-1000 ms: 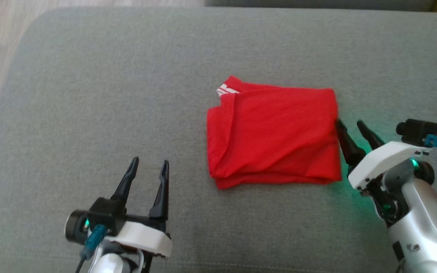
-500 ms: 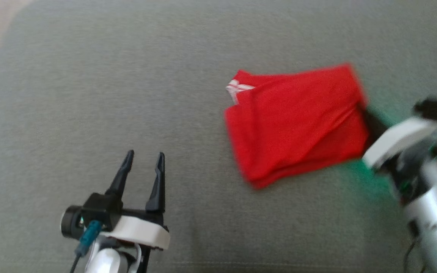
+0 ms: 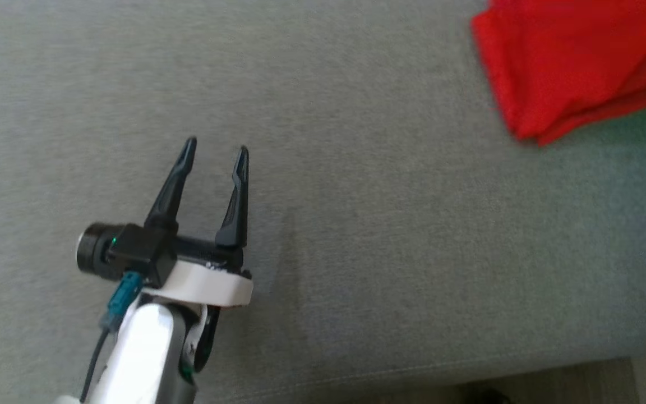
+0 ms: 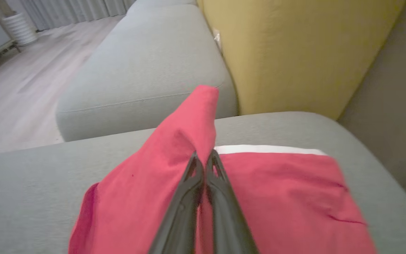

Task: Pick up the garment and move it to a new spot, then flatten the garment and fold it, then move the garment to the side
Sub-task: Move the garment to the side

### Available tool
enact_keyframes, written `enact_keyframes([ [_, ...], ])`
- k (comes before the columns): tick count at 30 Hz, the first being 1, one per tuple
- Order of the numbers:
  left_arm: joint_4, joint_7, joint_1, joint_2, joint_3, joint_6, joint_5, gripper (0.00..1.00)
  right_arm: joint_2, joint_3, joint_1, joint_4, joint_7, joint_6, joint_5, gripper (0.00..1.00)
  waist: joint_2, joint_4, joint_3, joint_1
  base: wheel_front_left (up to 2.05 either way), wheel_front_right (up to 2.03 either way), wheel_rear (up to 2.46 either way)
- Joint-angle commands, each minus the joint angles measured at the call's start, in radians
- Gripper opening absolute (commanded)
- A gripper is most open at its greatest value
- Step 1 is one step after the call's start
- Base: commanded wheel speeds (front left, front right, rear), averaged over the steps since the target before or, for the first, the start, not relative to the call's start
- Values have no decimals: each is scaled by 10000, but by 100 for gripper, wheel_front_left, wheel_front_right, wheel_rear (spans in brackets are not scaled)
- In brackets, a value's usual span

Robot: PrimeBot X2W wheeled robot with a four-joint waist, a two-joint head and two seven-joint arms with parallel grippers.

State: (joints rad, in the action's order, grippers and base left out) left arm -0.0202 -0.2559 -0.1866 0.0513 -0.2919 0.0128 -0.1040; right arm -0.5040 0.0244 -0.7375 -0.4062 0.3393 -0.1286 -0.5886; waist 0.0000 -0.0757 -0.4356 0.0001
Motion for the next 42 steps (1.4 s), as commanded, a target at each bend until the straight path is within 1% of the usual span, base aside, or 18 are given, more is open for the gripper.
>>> enact_keyframes([
  [1,440,-59,-324,-8,340,-71,154,100,-559,-424,-291,593,214,-21,211,0,0,-481,-505,-1,0,0,0],
  [4,518,-59,-476,-5,393,-130,239,100,-853,-1064,-294,907,507,-21,537,0,0,-588,-645,-1,0,0,0],
  [6,531,-59,-540,-5,421,-174,272,100,-917,-1443,-256,1026,696,-21,769,0,0,-616,-695,-1,0,0,0],
  [7,520,-59,-564,-5,427,-196,283,100,-918,-1591,-222,1076,803,-21,932,40,0,-619,-704,-1,0,0,0],
  [8,494,-59,-586,-6,432,-219,286,100,-889,-1693,-206,1158,819,-21,1093,100,0,-614,-681,-1,0,0,0],
  [11,396,-59,-590,-7,475,-236,192,100,-491,-1797,-129,1472,550,-21,1557,100,0,-578,-402,-1,0,0,0],
  [12,396,-59,-590,-7,475,-236,192,100,-491,-1797,-129,1472,550,-21,1557,100,0,-578,-402,-1,0,0,0],
  [16,256,-59,-417,-8,514,-107,-87,100,571,-1522,432,1974,-58,-21,1904,100,0,-430,392,-1,0,0,0],
  [20,147,-59,-84,-9,603,189,-473,100,1619,-925,1477,2178,-636,-21,1975,100,0,-200,1336,-1,0,0,0],
  [24,-122,-59,325,-9,765,389,-623,100,2593,-401,2747,1981,-1736,-21,2239,100,0,106,2254,-1,0,0,0],
  [26,-324,-59,553,-9,893,473,-702,100,3053,-57,3413,1690,-2368,-21,2341,100,0,263,2668,-1,0,0,0],
  [30,-661,-59,1055,-10,1017,512,-921,100,3799,242,4606,855,-3804,-21,2488,100,0,611,3474,-1,0,0,0],
  [34,-739,-59,1600,-10,1138,354,-1091,100,4091,572,5544,522,-5404,-21,2712,100,0,976,4071,-1,0,0,0],
  [37,-497,-59,2027,-10,1320,242,-1107,100,4140,573,6078,711,-5948,-21,3160,100,0,1119,4317,-1,0,0,0],
  [39,-238,-59,2279,-10,1398,140,-1090,100,4182,535,6403,1539,-5998,-21,3445,100,0,1199,4399,-1,0,0,0],
  [42,185,-59,2637,-10,1484,-12,-1028,100,4378,26,7299,2730,-6005,-21,3480,100,0,1269,4547,-1,0,0,0],
])
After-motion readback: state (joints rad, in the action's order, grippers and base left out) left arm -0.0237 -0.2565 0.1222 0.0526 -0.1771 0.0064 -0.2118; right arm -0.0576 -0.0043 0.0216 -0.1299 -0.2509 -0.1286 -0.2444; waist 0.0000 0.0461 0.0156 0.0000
